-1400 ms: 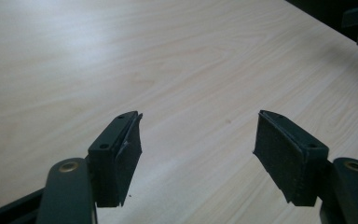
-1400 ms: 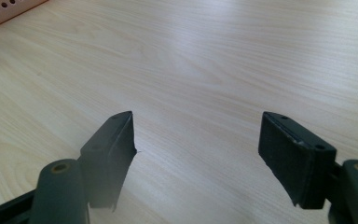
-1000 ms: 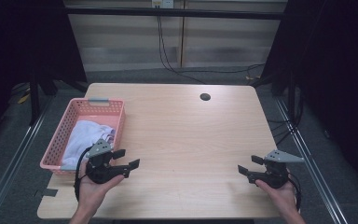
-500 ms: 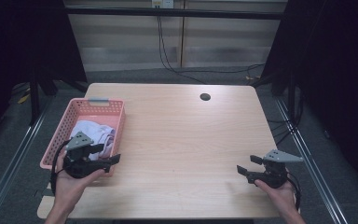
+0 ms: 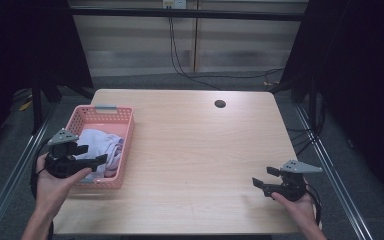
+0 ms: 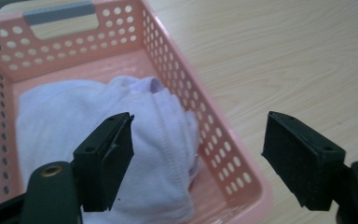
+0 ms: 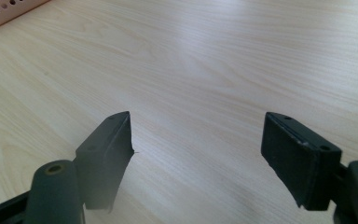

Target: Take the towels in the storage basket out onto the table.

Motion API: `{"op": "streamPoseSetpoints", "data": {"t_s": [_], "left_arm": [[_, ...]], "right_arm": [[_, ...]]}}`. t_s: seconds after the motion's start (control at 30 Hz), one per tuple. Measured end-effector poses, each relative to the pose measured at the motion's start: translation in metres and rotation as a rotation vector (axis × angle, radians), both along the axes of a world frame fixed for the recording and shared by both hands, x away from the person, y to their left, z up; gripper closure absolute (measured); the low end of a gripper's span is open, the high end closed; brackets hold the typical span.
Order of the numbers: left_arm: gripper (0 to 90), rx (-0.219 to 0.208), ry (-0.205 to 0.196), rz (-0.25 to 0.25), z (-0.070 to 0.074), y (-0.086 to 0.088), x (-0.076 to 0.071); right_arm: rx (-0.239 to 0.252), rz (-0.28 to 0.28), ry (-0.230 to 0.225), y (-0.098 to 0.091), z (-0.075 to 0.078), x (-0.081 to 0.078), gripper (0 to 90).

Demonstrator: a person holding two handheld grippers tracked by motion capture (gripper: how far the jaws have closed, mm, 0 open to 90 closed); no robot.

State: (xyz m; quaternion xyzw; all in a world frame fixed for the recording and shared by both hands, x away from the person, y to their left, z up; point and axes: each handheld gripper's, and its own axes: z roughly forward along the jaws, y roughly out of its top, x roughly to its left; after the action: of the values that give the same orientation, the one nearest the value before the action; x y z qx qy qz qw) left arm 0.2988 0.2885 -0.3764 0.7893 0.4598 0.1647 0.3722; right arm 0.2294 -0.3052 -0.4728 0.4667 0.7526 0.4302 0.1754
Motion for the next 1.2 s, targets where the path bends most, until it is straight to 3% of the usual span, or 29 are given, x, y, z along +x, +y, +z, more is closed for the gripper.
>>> {"op": "streamPoseSetpoints", "data": {"t_s": [0.07,0.17,0.33,0.5,0.6,0.7,0.83,0.87,0.9,0.97,1.1,1.2], "left_arm": [[21.2,0.008,0.013,0.014,-0.002,0.006,0.004],[15.8,0.009,0.07,0.011,-0.007,0.012,0.014],[16.1,0.049,0.136,0.042,-0.015,0.018,0.032],[16.1,0.065,0.185,0.026,-0.025,0.019,0.047],[15.9,0.069,0.201,0.042,-0.034,0.021,0.058],[16.0,0.09,0.265,0.086,-0.046,0.025,0.07],[14.8,0.097,0.294,0.06,-0.056,0.024,0.077],[14.6,0.111,0.326,0.05,-0.057,0.024,0.079],[13.8,0.098,0.371,0.057,-0.059,0.026,0.085],[13.0,0.103,0.383,0.054,-0.059,0.028,0.087],[0.0,0.159,0.445,0.09,-0.064,0.027,0.095],[0.0,0.173,0.468,0.076,-0.073,0.024,0.098]], "right_arm": [[-0.008,0.003,-0.003,0.002,0.001,-0.001,24.6],[-0.015,0.004,-0.002,0.003,0.001,-0.001,24.4],[-0.015,0.011,0.004,0.004,0.0,0.0,24.4],[-0.016,0.012,0.011,0.004,-0.001,0.002,24.4],[-0.011,0.013,0.016,0.004,-0.001,0.003,24.2],[-0.007,0.016,0.03,0.006,-0.003,0.004,23.5],[-0.008,0.028,0.034,0.007,-0.003,0.004,23.4],[-0.008,0.027,0.035,0.007,-0.003,0.005,23.3],[-0.002,0.025,0.039,0.006,-0.003,0.005,23.4],[-0.003,0.026,0.038,0.006,-0.003,0.005,23.4],[-0.002,0.032,0.036,0.006,-0.002,0.003,23.4],[-0.002,0.032,0.035,0.006,-0.002,0.003,23.4]]}}
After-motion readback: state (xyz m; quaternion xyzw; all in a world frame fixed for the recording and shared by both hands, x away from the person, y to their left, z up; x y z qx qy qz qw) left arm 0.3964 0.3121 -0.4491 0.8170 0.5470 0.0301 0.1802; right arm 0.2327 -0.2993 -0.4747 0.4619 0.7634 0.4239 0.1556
